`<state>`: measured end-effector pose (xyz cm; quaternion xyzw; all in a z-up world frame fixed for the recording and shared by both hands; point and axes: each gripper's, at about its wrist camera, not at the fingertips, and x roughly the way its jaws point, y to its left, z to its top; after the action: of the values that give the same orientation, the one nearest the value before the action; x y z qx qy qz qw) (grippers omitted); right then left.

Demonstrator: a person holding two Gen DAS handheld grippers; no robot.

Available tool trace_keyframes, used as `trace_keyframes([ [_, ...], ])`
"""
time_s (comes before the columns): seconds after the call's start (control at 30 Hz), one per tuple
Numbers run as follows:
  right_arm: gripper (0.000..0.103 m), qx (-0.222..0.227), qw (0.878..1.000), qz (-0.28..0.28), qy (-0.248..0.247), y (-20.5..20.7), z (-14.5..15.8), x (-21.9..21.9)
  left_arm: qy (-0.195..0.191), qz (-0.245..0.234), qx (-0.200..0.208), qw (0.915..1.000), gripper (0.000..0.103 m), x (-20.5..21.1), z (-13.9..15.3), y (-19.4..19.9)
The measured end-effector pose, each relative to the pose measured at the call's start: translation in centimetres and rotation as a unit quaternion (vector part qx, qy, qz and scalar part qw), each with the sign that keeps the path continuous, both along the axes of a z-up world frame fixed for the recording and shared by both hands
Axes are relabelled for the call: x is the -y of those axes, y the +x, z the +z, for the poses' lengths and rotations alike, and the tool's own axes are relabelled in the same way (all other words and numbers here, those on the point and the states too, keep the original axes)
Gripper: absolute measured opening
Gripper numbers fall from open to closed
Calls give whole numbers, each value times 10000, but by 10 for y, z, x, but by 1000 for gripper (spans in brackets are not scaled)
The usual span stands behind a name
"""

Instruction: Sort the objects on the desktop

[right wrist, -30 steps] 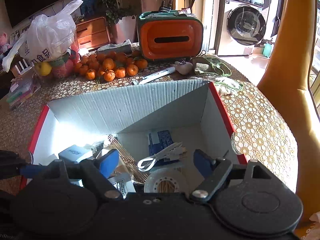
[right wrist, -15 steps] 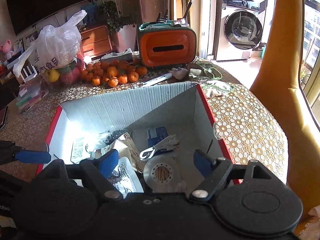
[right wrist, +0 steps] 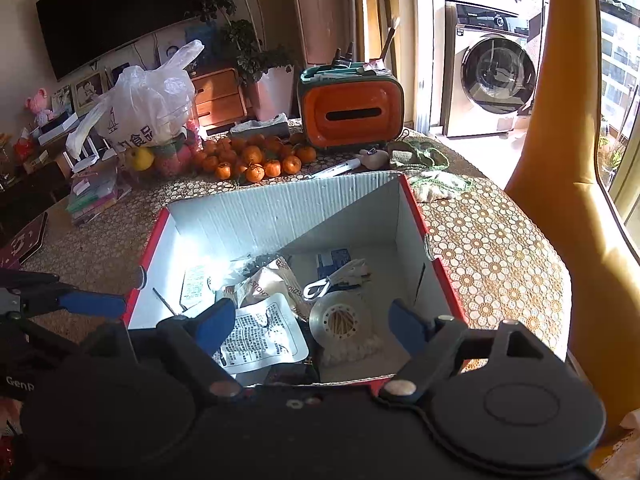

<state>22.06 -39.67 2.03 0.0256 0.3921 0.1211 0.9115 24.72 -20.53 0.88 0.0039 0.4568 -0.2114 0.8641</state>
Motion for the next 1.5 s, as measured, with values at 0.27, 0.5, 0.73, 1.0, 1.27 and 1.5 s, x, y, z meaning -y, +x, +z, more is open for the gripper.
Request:
trace_keyframes([
  [0.27,87,162,9996,-2,231,-24,2,6,-46,159,197,9997,102,-4,8,-15],
  [0.5,96,443,9983,54,372,-46,7,9,40,152,387,9991,102,-3,14,-28],
  [0.73,98,665,9969,166,377,-68,11,4,192,205,558,9980,102,-5,17,-42],
  [1.0,100,917,9952,214,260,-90,16,-3,108,241,655,9975,102,-8,20,-61],
  [1.27,100,993,9942,256,325,-103,15,-7,71,258,669,9974,102,-15,21,-75],
  [1.5,100,916,9948,202,407,-112,7,-8,8,293,628,9976,102,-19,20,-83],
])
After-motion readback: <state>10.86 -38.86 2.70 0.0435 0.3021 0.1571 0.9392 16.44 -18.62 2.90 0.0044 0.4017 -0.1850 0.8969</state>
